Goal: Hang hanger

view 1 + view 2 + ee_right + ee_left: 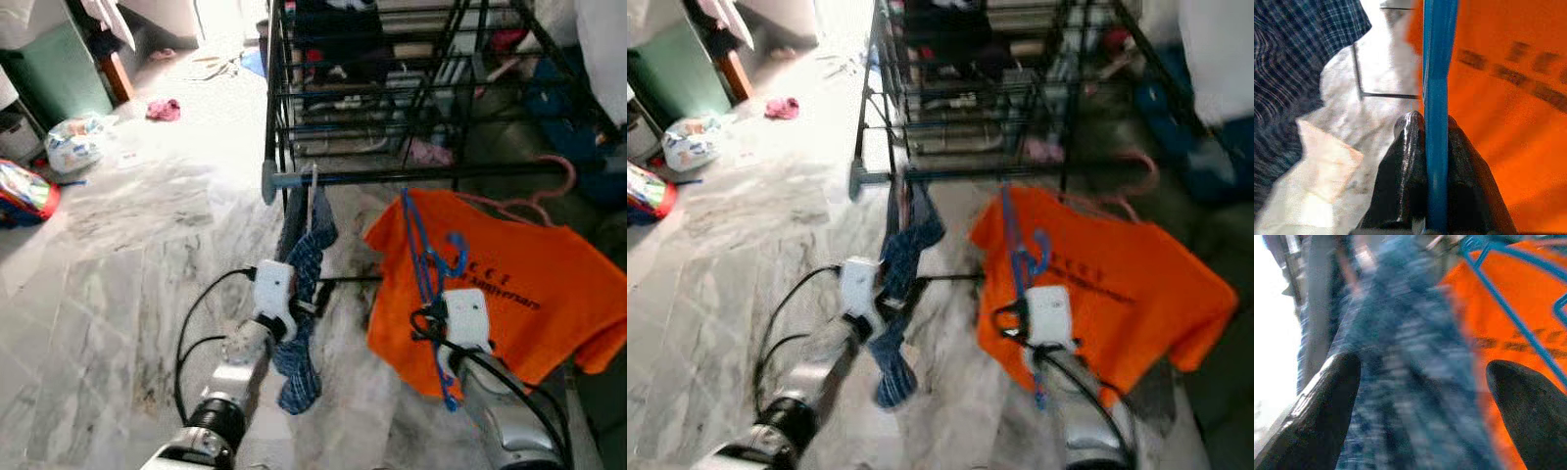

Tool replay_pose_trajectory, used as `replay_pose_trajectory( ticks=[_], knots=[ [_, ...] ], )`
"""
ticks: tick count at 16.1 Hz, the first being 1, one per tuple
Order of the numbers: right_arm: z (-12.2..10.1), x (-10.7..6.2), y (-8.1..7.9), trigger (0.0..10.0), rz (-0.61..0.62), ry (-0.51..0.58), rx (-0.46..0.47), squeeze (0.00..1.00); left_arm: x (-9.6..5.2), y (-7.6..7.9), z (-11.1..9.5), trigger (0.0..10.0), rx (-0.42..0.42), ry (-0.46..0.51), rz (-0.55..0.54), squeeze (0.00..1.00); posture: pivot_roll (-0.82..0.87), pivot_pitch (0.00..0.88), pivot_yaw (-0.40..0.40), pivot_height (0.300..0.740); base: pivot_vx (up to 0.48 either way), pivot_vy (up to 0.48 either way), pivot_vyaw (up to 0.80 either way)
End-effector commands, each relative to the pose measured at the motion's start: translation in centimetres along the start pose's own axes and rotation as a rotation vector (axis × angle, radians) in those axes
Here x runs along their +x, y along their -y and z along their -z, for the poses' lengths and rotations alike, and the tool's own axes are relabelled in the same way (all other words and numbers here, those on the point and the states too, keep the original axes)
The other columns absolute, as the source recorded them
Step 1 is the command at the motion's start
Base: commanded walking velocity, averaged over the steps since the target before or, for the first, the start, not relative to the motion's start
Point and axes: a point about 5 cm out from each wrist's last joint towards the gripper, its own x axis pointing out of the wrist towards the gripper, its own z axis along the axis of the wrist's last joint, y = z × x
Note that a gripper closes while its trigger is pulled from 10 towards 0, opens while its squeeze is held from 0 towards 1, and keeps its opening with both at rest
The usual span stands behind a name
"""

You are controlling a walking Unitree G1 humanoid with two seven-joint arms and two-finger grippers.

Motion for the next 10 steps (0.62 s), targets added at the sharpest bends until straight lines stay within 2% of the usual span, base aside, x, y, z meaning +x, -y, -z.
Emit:
replay_pose_trajectory(
  ticks=[1,5,8,10],
  knots=[
    [-0.2,0.1,0.4,10.0,0.002,0.004,-0.016,0.0,-0.1,0.1,0.2,10.0,0.008,-0.011,0.001,0.0,-0.08,0.163,0.054,0.74,0.0,0.0,0.0],
    [-1.3,0.8,1.1,10.0,0.009,0.027,-0.023,0.0,-0.5,0.0,0.5,10.0,0.035,-0.015,0.02,0.0,-0.08,0.182,0.064,0.74,0.0,0.0,0.0],
    [-4.5,2.4,0.2,10.0,-0.036,0.088,-0.042,0.0,-0.6,0.2,0.5,10.0,0.066,-0.011,0.048,0.0,-0.07,0.192,0.068,0.74,0.0,0.0,0.0],
    [-5.2,2.7,-0.1,10.0,-0.052,0.102,-0.047,0.0,-0.6,0.2,0.4,10.0,0.073,-0.006,0.052,0.0,-0.06,0.192,0.066,0.74,0.0,0.0,0.0]
  ],
)
